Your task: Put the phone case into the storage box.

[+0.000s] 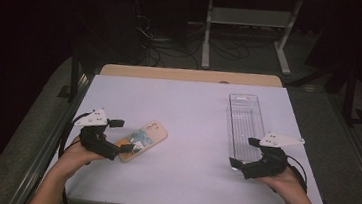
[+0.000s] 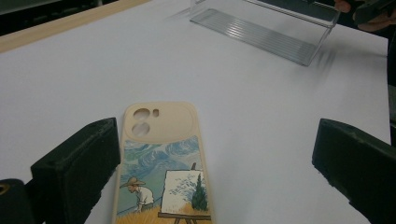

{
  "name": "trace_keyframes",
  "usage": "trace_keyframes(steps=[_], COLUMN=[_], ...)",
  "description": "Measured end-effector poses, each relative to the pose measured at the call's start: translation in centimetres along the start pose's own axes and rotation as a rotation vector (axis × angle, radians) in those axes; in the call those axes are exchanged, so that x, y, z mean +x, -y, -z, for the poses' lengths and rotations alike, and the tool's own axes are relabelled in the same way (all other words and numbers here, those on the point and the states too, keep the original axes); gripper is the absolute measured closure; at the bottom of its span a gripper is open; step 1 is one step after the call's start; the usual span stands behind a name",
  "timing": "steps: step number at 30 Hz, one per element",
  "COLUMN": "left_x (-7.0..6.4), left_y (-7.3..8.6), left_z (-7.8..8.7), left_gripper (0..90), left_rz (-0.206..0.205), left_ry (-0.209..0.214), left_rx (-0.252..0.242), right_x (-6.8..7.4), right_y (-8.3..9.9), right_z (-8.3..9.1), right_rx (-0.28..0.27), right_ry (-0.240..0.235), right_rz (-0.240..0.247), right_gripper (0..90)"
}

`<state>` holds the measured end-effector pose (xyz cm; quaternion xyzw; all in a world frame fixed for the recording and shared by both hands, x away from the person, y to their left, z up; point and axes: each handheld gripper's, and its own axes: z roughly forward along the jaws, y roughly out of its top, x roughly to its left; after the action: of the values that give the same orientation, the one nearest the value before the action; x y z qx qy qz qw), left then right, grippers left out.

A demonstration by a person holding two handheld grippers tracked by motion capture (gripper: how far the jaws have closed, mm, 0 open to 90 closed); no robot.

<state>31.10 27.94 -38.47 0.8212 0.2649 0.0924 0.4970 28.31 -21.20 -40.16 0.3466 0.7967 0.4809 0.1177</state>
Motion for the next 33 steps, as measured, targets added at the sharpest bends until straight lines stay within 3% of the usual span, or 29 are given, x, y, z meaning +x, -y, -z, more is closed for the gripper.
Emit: trace_keyframes(steps=[17,33], left_x=[-0.2,-0.1], left_y=[-0.7,-1.7], left_z=[0.1,-0.4], left_gripper=[0.7,0.8], left_rz=[0.002,-0.015], left_ry=[-0.002,-0.007], left_rx=[-0.011,-0.007], right_x=[0.1,-0.1], right_y=[0.0,-0.1], right_z=[-0.1,-0.1], right_rx=[0.017,0.015], right_ry=[0.005,-0.01], right_rz=[0.022,0.01], right_gripper=[0.0,0.0])
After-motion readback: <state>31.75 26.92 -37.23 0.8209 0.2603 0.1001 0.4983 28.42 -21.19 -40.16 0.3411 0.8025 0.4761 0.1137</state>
